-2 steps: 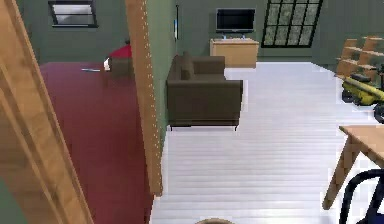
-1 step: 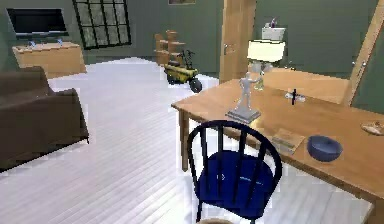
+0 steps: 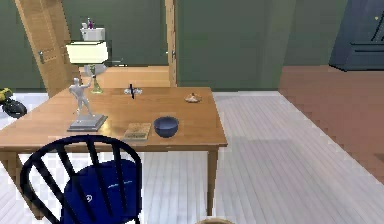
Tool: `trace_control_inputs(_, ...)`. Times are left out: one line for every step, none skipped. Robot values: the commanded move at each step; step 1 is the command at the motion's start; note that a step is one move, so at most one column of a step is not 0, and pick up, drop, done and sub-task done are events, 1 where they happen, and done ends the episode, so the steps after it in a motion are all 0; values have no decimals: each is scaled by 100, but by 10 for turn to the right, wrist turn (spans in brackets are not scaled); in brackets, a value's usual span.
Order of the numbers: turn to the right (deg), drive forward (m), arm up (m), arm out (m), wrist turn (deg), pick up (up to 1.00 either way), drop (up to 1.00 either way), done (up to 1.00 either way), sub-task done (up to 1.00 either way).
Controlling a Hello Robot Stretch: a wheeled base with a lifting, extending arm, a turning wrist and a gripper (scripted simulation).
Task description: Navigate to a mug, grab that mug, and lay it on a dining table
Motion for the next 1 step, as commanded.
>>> trace_control_inputs(30, 0, 0, 0, 0, 0, 0, 0, 0)
